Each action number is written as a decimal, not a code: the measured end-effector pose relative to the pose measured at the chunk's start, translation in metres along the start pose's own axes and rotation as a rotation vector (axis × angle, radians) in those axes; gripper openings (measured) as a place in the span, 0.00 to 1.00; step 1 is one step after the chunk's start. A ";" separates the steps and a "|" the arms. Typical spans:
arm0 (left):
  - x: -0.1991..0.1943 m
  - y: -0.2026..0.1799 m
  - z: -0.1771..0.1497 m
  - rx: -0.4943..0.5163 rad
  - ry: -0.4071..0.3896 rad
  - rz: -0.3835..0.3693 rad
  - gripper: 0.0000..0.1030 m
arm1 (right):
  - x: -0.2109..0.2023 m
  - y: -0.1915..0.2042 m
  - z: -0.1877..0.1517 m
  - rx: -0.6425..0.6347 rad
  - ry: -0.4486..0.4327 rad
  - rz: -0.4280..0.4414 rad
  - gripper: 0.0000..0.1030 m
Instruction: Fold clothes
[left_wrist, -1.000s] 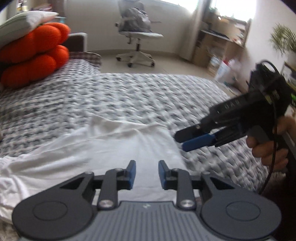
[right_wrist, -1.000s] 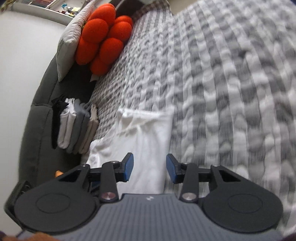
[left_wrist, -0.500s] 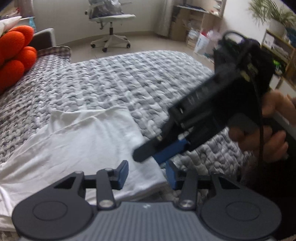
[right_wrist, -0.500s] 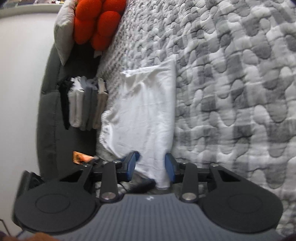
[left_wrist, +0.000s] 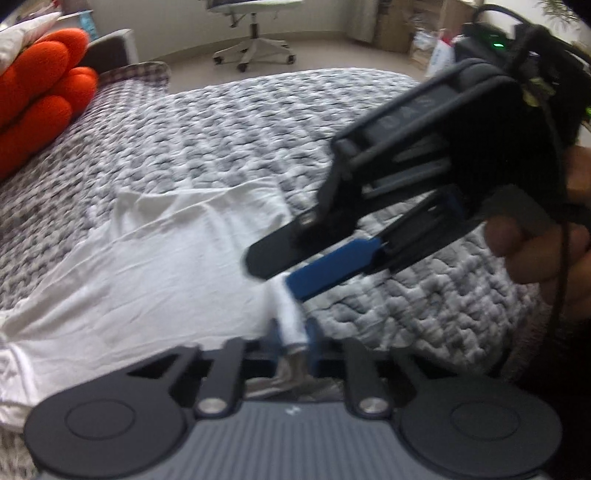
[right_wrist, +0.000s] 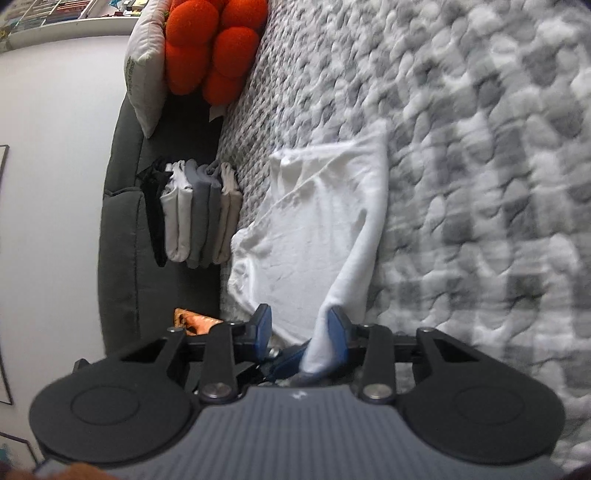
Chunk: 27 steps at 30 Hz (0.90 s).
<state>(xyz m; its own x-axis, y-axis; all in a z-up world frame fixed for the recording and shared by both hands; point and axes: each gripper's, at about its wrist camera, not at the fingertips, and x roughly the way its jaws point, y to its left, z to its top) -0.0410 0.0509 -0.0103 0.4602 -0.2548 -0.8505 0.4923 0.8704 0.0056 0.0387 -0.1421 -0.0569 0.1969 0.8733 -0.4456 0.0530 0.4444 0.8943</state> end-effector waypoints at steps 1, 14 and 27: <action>-0.001 0.001 0.000 -0.008 -0.002 0.000 0.07 | -0.003 -0.001 0.001 -0.007 -0.019 -0.014 0.38; -0.005 -0.006 0.001 -0.052 -0.040 0.034 0.05 | 0.005 -0.003 0.034 -0.162 -0.221 -0.163 0.36; -0.007 -0.032 0.012 -0.064 -0.127 0.079 0.04 | -0.004 0.018 0.031 -0.347 -0.436 -0.257 0.05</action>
<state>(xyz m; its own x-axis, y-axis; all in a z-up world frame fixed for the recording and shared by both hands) -0.0512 0.0199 0.0019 0.5876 -0.2320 -0.7752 0.4045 0.9140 0.0330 0.0687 -0.1442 -0.0379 0.6065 0.5999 -0.5218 -0.1554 0.7330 0.6622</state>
